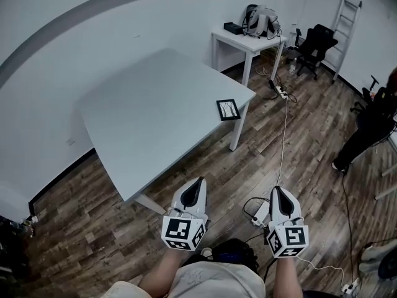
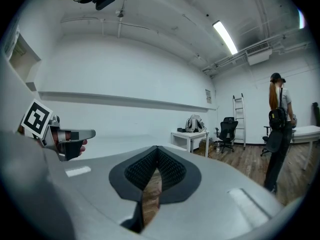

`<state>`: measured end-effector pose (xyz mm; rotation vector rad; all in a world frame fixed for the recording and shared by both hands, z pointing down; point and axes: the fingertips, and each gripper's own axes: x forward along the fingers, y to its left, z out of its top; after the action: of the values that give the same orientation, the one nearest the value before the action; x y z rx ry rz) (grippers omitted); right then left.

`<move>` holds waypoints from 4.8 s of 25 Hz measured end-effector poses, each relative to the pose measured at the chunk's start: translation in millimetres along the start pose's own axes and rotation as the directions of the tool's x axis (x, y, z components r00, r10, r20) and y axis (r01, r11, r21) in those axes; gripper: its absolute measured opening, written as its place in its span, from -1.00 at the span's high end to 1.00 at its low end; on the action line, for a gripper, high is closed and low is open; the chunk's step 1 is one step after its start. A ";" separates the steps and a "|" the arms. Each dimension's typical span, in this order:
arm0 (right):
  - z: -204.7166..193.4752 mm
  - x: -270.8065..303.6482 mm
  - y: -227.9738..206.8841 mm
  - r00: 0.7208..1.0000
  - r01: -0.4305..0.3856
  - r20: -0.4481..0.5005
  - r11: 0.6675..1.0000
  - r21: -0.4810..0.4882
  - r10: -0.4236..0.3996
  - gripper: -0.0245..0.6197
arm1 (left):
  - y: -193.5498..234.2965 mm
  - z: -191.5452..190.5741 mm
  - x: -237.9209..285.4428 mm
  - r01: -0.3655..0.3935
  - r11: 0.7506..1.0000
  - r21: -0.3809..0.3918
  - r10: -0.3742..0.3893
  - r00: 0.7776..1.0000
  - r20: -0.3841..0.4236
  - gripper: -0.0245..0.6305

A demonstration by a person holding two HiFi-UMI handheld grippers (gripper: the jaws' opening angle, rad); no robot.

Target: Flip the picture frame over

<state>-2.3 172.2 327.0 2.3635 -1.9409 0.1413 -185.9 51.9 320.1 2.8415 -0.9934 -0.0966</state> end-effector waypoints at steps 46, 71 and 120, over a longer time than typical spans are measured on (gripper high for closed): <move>-17.1 345.5 -227.2 0.992 -0.090 -0.082 0.989 0.119 0.100 0.85 | 43.3 -34.6 388.7 -0.104 0.994 0.014 0.105 0.992 -0.077 0.92; -180.6 495.2 -126.7 0.883 -0.273 0.042 0.439 0.856 0.467 0.33 | 96.1 -114.6 417.6 0.020 0.999 -0.028 -0.023 0.993 -0.118 0.92; -136.0 528.7 -134.5 0.910 -0.378 0.253 0.406 0.832 0.328 0.65 | 137.6 -147.4 388.1 -0.049 0.997 -0.064 0.042 0.993 -0.109 0.92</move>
<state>229.0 -300.1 525.9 2.2650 -2.8439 1.4672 47.8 -281.9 478.9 2.7301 -1.0119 0.0267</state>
